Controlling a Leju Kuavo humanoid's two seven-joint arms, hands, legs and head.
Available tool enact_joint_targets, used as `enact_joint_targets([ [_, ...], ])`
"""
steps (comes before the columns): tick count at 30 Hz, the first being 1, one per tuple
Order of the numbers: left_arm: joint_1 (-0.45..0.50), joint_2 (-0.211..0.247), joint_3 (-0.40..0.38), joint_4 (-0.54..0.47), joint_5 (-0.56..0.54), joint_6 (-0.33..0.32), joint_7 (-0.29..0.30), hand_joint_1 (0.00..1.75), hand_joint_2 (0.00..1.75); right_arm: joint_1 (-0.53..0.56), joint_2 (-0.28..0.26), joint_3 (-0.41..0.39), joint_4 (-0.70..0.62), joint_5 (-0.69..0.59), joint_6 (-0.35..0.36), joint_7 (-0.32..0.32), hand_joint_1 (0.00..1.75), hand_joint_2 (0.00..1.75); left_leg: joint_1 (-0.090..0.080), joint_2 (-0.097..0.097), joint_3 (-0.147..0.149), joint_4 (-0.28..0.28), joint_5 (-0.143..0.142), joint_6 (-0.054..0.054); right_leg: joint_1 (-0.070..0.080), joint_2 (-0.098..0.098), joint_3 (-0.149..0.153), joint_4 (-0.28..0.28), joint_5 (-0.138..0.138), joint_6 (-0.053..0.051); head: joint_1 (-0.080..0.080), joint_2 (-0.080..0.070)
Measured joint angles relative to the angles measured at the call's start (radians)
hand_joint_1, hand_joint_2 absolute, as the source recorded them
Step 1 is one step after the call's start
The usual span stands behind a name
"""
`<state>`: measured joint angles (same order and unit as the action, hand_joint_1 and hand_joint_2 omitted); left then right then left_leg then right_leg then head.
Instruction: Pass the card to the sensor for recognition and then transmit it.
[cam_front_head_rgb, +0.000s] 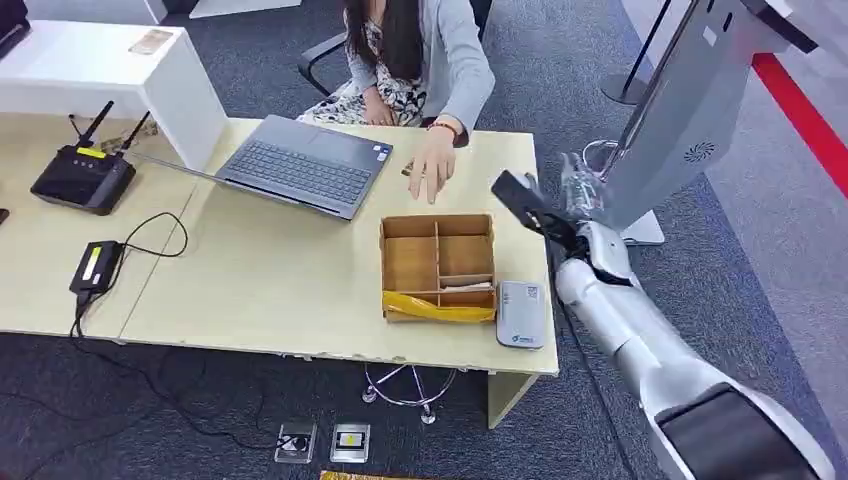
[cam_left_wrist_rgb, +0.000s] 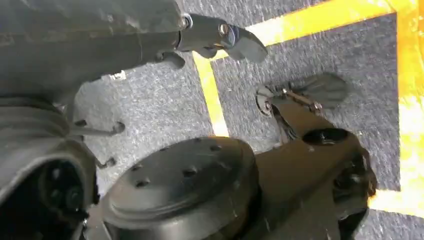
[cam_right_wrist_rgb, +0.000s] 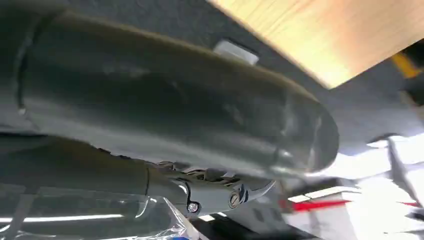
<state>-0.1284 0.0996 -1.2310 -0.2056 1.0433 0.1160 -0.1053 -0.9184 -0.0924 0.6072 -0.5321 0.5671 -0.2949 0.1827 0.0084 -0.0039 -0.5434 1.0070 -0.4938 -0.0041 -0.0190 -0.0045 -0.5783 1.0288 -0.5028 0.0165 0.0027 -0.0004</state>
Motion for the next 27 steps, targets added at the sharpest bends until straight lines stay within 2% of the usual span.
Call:
enact_joint_targets([
  [2, 0.000, 0.004, 0.000, 0.001, 0.002, 0.001, 0.003, 0.00, 0.00, 0.007, -0.057, -0.070, 0.006, -0.093, 0.025, 0.003, 0.00, 0.00, 0.000, 0.000, 0.000, 0.000, -0.001, 0.001, 0.000, 0.000, 0.000, 0.000, 0.000, 0.000, 0.000, 0.000],
  [7, 0.001, 0.011, 0.000, 0.003, 0.017, 0.013, 0.013, 0.00, 0.00, 0.041, -0.199, -0.209, 0.028, -0.200, 0.074, 0.005, 0.00, 0.00, 0.000, 0.000, -0.001, 0.000, -0.001, 0.001, 0.000, 0.000, -0.001, 0.000, 0.000, 0.000, 0.000, 0.000],
  [12, 0.000, 0.010, 0.001, 0.003, 0.026, 0.027, 0.014, 0.00, 0.00, 0.094, -0.286, -0.301, 0.063, -0.242, 0.079, -0.011, 0.00, 0.00, 0.001, 0.001, -0.001, 0.000, -0.002, 0.002, 0.000, 0.000, -0.001, 0.000, 0.000, 0.000, 0.000, 0.000],
  [18, 0.000, 0.010, 0.003, 0.003, 0.037, 0.045, 0.003, 0.00, 0.00, 0.226, -0.334, -0.373, 0.104, -0.313, 0.070, -0.060, 0.00, 0.00, 0.001, 0.001, -0.002, 0.000, -0.002, 0.002, 0.001, 0.000, 0.000, 0.000, 0.000, 0.000, -0.001, 0.000],
  [22, -0.002, 0.010, 0.003, 0.003, 0.042, 0.052, 0.003, 0.00, 0.00, 0.274, -0.346, -0.406, 0.130, -0.334, 0.070, -0.054, 0.00, 0.00, 0.001, 0.002, -0.001, 0.000, -0.002, 0.002, 0.001, 0.002, -0.001, -0.001, 0.000, 0.000, 0.000, 0.000],
  [27, -0.002, 0.010, 0.003, 0.003, 0.051, 0.063, 0.003, 0.00, 0.00, 0.378, -0.347, -0.455, 0.167, -0.435, 0.061, -0.070, 0.00, 0.00, 0.002, 0.000, -0.001, 0.000, -0.002, 0.002, 0.001, -0.001, 0.000, -0.001, -0.001, 0.000, 0.000, 0.000],
])
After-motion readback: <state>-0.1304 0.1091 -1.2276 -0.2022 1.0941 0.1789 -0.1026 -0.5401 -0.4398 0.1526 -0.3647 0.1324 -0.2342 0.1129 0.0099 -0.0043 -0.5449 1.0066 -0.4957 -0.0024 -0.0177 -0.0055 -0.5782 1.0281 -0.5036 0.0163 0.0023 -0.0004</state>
